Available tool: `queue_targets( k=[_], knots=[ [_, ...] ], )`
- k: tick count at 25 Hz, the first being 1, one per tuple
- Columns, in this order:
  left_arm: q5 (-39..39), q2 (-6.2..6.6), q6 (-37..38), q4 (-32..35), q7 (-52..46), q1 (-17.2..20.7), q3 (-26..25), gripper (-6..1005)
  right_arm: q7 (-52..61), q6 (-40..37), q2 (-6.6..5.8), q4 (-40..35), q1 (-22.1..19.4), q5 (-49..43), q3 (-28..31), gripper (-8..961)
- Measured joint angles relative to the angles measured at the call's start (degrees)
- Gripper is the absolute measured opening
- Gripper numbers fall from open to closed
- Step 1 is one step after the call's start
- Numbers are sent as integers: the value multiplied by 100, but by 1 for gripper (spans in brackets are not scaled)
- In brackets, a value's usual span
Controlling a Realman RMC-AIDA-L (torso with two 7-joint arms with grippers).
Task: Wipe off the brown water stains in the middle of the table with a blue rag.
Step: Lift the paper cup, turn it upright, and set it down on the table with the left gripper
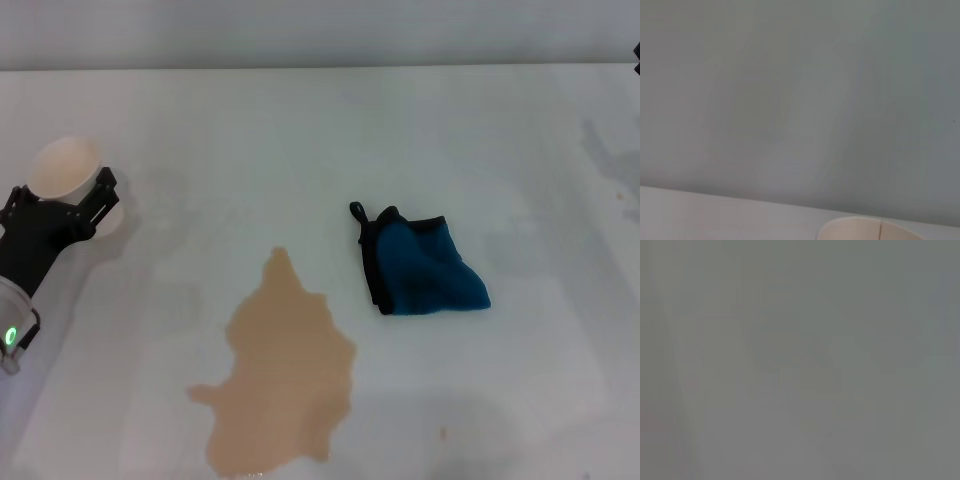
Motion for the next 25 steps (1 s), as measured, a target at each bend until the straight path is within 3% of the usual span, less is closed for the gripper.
queue_targets(
  k=[25],
  knots=[
    [-12, -2, -215, -43, 4, 142, -11, 890, -13, -76, -24, -38, 4, 0, -28, 868]
  ],
)
